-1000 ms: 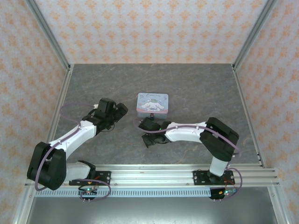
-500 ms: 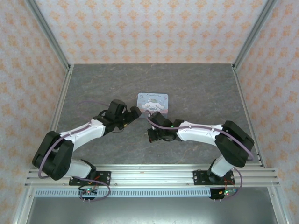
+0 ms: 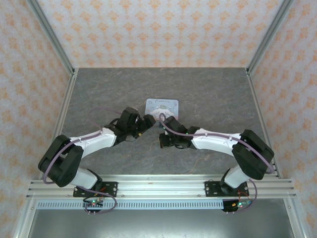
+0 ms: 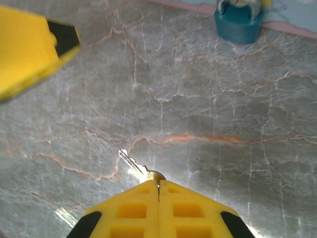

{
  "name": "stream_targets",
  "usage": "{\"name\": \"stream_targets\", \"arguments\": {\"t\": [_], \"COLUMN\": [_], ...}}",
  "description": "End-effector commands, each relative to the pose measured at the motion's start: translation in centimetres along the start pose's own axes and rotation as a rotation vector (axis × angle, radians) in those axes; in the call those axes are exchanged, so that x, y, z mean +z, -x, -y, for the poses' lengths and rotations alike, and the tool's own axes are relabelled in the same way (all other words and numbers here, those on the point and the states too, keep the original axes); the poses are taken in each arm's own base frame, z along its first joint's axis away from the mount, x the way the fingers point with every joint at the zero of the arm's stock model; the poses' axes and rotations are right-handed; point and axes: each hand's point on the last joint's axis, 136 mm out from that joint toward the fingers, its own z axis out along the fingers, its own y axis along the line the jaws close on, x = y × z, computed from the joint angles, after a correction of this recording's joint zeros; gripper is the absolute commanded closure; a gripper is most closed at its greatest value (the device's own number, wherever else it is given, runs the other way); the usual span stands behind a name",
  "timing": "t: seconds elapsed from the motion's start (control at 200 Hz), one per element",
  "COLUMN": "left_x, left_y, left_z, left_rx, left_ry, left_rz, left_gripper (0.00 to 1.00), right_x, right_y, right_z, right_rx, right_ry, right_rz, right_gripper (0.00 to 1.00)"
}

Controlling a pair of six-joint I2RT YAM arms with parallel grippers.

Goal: Unlock the padlock with the key

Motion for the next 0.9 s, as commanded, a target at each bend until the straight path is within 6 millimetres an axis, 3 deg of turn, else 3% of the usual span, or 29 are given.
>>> {"name": "stream_targets", "arguments": {"t": [0.0, 0.4, 0.891], "left_x": [0.6, 2.0, 2.4], "left_y": [-0.9, -2.5, -2.8], "left_z": [0.7, 2.4, 1.8], "left_rx": [-0.034, -0.030, -0.031], "left_ry": [-0.054, -0.095, -0.071], "left_rz": [-0.022, -0.054, -0.047], "left_gripper": [0.22, 0.54, 0.72], "right_x": [-1.0, -1.5, -1.3], "right_y": [1.7, 2.8, 2.7], "right_z": [-1.1, -1.7, -1.2], "right_rx": [0.070, 0.130, 0.157], "right_ry": [0.083, 0.143, 0.159], "right_rz": [0.065, 0.106, 0.113], "right_gripper": [1.00, 1.00, 1.00]}}
